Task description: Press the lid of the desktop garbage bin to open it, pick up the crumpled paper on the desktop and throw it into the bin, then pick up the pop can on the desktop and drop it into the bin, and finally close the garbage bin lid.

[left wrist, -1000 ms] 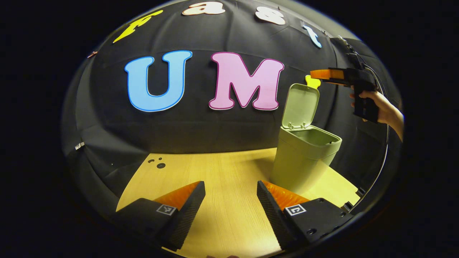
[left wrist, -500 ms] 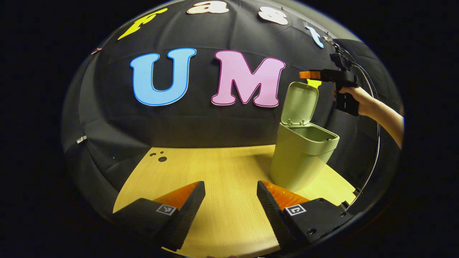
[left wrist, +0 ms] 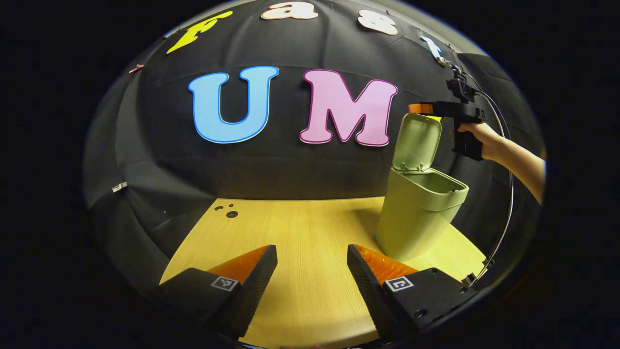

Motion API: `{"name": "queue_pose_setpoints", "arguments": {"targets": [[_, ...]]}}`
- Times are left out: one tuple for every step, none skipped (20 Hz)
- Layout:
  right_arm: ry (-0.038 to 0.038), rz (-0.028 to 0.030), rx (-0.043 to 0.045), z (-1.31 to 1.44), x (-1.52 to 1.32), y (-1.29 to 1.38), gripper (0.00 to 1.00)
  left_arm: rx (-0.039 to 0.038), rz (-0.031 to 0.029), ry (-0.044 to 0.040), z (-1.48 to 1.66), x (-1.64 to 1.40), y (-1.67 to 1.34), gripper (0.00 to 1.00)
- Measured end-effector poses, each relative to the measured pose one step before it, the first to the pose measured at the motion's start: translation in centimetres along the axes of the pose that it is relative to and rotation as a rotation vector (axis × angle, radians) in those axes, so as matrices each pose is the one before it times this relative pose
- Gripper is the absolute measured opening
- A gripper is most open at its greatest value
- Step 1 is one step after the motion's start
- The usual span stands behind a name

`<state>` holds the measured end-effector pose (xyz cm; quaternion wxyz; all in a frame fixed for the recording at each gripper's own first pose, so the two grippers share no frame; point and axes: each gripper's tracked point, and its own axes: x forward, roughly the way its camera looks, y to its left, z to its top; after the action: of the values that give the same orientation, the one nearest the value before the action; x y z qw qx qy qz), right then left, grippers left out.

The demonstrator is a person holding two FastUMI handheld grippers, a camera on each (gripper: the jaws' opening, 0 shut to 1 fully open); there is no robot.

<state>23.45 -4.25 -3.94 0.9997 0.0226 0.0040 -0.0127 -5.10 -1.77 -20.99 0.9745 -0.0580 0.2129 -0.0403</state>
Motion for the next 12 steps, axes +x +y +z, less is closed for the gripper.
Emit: {"name": "queue_pose_setpoints", "arguments": {"targets": [[0.01056,0.00100,0.01986,-0.157,0.009,0.000,0.96,-0.00033,0.00105,-0.00026,-0.070,0.064,0.025,0.94],[0.00930,0.00252,0.01457,-0.177,-0.109,0.006,0.98,-0.00011,-0.00117,0.00019,0.030,-0.002,-0.033,0.94],[0.00936,0.00341,0.00803,-0.101,-0.197,0.012,0.98,0.00029,-0.00144,0.00036,-0.023,-0.030,-0.055,0.94],[0.00875,0.00391,0.00400,-0.149,-0.273,0.020,0.98,0.00099,-0.00195,0.00038,-0.009,-0.046,-0.090,0.94],[0.00966,0.00504,-0.00219,-0.178,-0.313,0.053,0.98,0.00132,-0.00185,-0.00082,-0.001,0.045,-0.071,0.94],[0.01022,0.00448,0.00120,-0.109,-0.419,0.017,0.98,0.00064,-0.00302,-0.00042,0.001,0.007,-0.108,0.95],[0.01227,0.00376,0.00614,-0.206,-0.461,-0.023,0.98,-0.00037,-0.00349,0.00026,-0.053,0.100,-0.095,0.94],[0.01228,0.00403,0.00802,-0.140,-0.458,0.070,0.98,-0.00043,-0.00385,0.00098,0.019,0.060,-0.200,0.94],[0.01131,0.00305,0.01257,-0.228,-0.548,-0.069,0.98,0.00062,-0.00345,0.00029,0.031,0.044,-0.130,0.94],[0.01597,0.00266,0.01100,-0.309,-0.602,-0.004,0.98,0.00100,-0.00500,-0.00106,0.065,0.073,-0.135,0.94],[0.00788,-0.00022,0.00699,-0.218,-0.647,-0.108,0.98,0.00276,-0.00536,-0.00116,-0.031,0.061,-0.207,0.94],[0.01047,0.00526,-0.00260,-0.430,-0.603,0.070,0.98,0.00479,-0.00404,-0.00096,0.124,0.079,-0.096,0.95]]}}
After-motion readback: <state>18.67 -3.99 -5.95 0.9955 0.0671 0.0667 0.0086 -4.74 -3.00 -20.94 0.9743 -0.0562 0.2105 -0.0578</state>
